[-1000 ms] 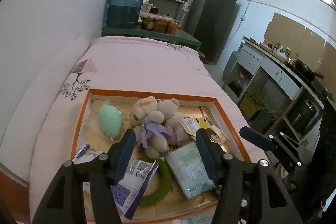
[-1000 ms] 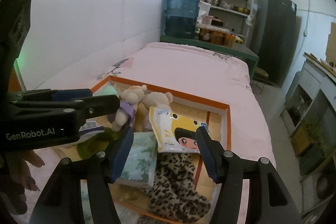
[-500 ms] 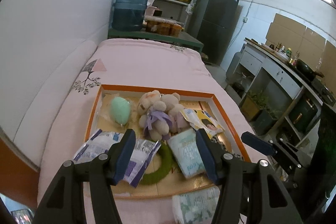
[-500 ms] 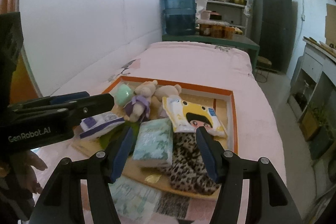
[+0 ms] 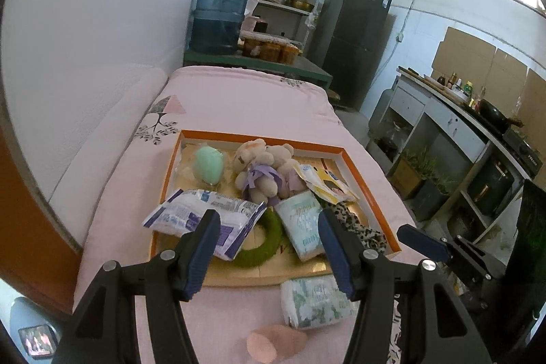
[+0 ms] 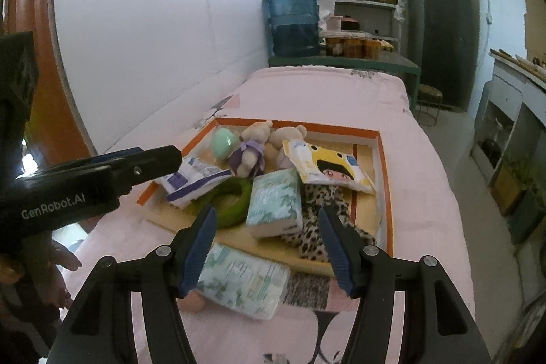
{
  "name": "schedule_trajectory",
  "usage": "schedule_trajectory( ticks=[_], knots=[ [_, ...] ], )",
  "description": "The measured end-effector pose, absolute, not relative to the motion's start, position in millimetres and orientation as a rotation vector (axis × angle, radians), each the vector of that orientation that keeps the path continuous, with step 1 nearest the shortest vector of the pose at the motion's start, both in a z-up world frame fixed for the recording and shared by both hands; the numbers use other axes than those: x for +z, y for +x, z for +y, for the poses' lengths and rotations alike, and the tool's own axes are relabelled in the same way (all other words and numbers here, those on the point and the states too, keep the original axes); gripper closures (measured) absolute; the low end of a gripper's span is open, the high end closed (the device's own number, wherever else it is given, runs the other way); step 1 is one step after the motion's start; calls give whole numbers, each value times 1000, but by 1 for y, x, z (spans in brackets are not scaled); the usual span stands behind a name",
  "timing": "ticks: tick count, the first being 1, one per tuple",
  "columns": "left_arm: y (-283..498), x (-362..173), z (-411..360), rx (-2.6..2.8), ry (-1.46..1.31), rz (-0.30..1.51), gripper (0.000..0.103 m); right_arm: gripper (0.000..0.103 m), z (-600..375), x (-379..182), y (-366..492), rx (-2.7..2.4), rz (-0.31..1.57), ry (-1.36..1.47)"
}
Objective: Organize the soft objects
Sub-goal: 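Move both grippers back to the pink sponge and floral tissue pack beside the tray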
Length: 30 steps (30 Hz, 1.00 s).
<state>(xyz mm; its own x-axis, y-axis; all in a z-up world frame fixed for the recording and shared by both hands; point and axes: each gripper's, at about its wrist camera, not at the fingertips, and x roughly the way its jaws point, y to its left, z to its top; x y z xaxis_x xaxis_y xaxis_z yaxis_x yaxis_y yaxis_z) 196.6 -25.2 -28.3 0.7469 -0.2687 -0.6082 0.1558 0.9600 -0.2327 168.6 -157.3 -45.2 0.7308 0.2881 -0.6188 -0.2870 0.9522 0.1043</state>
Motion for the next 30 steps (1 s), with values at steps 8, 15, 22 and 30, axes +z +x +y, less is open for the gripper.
schedule_trajectory(
  ticks=[8, 15, 22, 30],
  knots=[
    [176, -27, -17, -232, -171, 683, 44, 39, -157, -44, 150, 326, 696, 36],
    [158, -30, -12, -223, -156, 685, 44, 29, -155, -42, 135, 343, 710, 69],
    [143, -34, -5, -209, -165, 691, 44, 28, -153, -44, 121, 354, 723, 82],
    [120, -38, 0, -189, -149, 682, 44, 28, -151, -44, 105, 359, 730, 89]
  ],
)
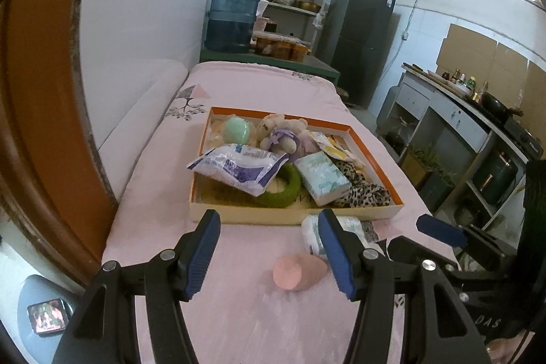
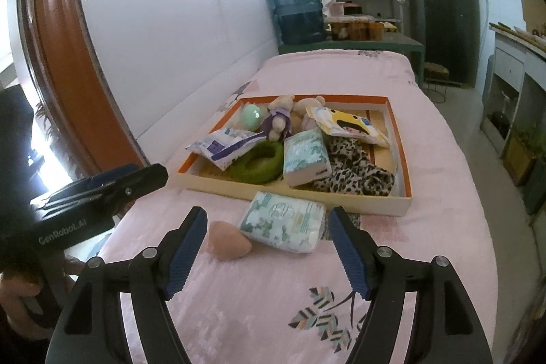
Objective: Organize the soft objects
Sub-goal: 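Move both grippers back to the pink sponge and floral tissue pack beside the tray, then grasp the pink sponge with the left gripper while the right grasps the floral tissue pack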
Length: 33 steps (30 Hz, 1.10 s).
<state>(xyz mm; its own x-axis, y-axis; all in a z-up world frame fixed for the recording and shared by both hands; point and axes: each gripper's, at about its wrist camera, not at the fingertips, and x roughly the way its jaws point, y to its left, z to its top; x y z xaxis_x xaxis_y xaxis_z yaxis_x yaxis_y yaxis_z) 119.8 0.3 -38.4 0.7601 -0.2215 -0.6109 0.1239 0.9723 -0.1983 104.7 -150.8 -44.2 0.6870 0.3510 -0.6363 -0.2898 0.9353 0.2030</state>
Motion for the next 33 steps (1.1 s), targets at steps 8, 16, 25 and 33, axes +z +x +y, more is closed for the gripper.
schedule_trajectory(
  ticks=[8, 16, 25, 33],
  knots=[
    [97, -44, 5, -193, -153, 676, 44, 28, -145, -44, 91, 371, 736, 83],
    [87, -53, 13, -192, -167, 678, 44, 27, -139, -52, 85, 374, 754, 65],
    [93, -74, 15, -209, -186, 720, 44, 27, -142, -73, 98, 347, 808, 75],
    [101, -88, 8, -251, -177, 756, 44, 27, -151, -96, 129, 324, 884, 153]
  ],
)
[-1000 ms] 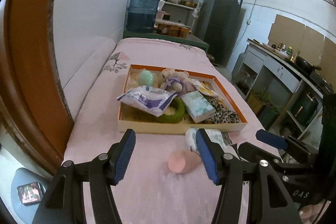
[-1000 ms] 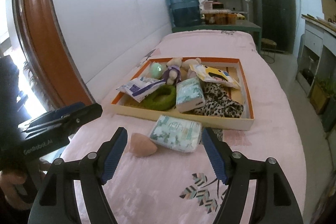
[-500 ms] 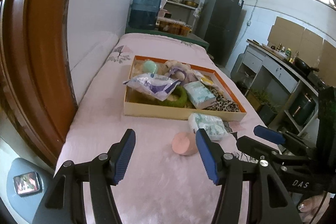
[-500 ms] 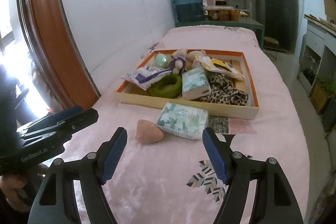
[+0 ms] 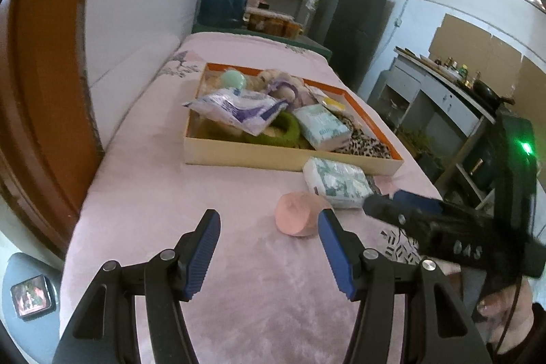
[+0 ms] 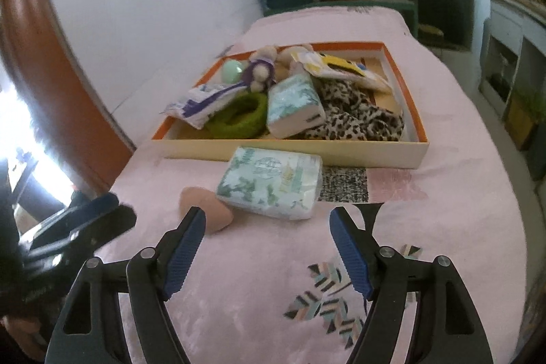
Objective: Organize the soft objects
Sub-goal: 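Grasp the pink sponge with the left gripper while the right grasps the floral tissue pack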
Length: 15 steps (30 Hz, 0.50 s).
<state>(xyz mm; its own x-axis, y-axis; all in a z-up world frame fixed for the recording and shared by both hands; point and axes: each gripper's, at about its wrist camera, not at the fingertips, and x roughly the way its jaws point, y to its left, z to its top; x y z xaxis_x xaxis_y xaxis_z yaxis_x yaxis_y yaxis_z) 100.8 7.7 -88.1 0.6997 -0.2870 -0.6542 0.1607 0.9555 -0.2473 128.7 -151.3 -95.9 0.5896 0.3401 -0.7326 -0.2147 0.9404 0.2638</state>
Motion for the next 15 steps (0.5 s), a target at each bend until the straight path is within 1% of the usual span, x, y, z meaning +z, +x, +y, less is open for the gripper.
schedule_trajectory(
  ticks=[15],
  knots=[
    [129, -110, -19, -352, -109, 817, 44, 26, -165, -100, 142, 312, 891, 187]
  ],
)
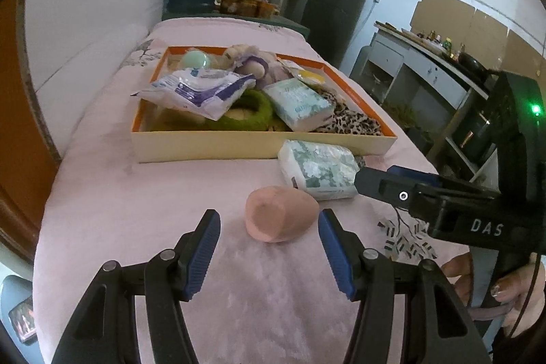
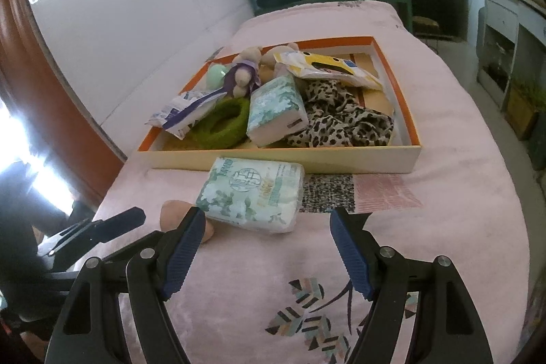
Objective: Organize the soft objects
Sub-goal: 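Grasp the pink sponge with the left gripper while the right grasps the floral tissue pack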
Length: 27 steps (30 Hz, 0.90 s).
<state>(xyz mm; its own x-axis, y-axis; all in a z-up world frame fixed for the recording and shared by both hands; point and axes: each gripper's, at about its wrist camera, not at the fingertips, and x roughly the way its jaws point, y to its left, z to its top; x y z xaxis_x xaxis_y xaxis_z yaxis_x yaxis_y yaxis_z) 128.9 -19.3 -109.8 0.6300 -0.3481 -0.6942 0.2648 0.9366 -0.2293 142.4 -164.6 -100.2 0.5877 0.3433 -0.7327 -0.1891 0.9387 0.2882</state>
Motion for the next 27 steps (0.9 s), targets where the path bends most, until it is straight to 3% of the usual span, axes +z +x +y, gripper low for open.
schedule_trajectory(
  ticks=[18, 20, 27],
  knots=[
    [156, -130, -33, -436, -100, 898, 44, 26, -151, -109, 171, 329, 959, 203],
    [157, -131, -32, -450, -110, 899, 54, 26, -147, -112, 175, 320, 976, 190],
    [153, -130, -27, -456, -144, 889, 57, 22, -122, -116, 185, 266, 1006, 121]
  ],
)
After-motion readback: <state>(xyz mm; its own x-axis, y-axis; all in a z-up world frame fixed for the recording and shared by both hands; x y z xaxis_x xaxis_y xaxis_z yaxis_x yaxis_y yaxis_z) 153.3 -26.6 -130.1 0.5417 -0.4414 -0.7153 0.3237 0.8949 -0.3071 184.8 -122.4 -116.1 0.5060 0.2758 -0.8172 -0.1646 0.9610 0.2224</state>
